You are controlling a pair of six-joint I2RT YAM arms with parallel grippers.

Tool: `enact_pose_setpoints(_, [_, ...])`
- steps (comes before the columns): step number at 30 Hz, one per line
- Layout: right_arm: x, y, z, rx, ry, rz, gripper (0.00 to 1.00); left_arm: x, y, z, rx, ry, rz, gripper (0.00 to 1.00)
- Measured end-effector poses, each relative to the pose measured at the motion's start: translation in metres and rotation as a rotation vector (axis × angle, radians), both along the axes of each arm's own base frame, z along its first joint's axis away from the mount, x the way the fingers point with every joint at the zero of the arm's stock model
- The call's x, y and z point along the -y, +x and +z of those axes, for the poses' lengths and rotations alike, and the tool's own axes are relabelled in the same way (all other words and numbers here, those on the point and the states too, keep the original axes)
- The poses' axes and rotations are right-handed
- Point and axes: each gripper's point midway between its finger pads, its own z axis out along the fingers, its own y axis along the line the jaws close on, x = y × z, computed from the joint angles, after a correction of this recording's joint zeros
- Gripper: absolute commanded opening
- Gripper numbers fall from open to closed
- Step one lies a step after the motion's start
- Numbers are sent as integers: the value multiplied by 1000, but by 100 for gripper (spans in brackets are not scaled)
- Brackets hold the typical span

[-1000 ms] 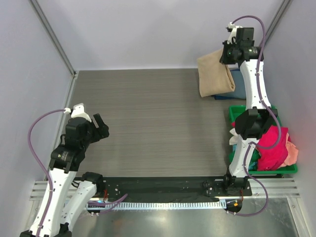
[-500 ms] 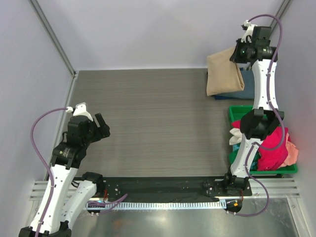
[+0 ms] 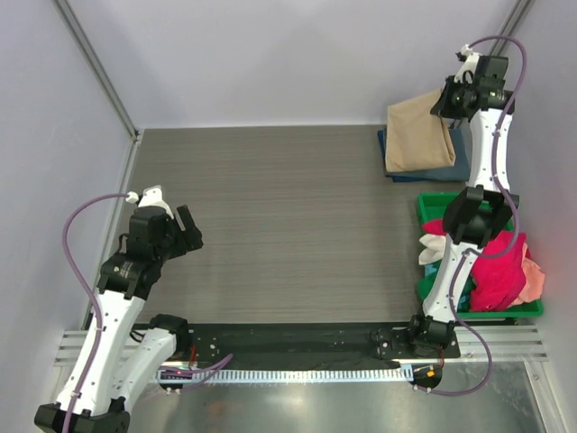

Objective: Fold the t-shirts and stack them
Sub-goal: Neatly place the folded tshirt to the corner

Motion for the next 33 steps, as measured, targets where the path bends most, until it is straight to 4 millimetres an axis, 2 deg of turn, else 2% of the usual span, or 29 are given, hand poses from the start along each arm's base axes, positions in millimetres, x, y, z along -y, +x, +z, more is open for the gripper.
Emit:
enact_pose_setpoints(3, [13,12,-36,-49,14,-14,1,0,1,-2,-11,2,0,76])
enact_pose_setpoints(6, [26,22,-63,-75,19,-30,1,0,2,-5,-23,5,0,75])
enact_pose_setpoints(12, [53,43,-88,-44,-2,-61,1,1,3,-8,-36,8,0,75])
enact_pose_setpoints(19, [92,59,-118,-32,-79,-142,4,1,4,-11,-54,12,0,75])
enact_pose_setpoints(21, [103,61,-130,-44,-100,-178,23,1,4,-12,-56,12,0,75])
enact_pose_setpoints(22, [110,61,-137,-56,-114,-208,44,1,4,-12,-57,12,0,75])
enact_pose_setpoints(23, [117,60,-142,-67,-122,-246,73,1,5,-12,-58,12,0,75])
enact_pose_setpoints(24, [126,58,-149,-82,-134,-289,79,1,5,-13,-59,13,0,75])
enact_pose_setpoints(26, [140,54,-155,-99,-146,-363,89,1,5,-13,-59,13,0,75])
enact_pose_setpoints(29, [154,49,-155,-101,-120,-458,91,1,4,-12,-57,12,0,75])
enact_pose_setpoints(33, [164,44,-142,-73,-63,-536,94,1,3,-9,-43,9,0,75])
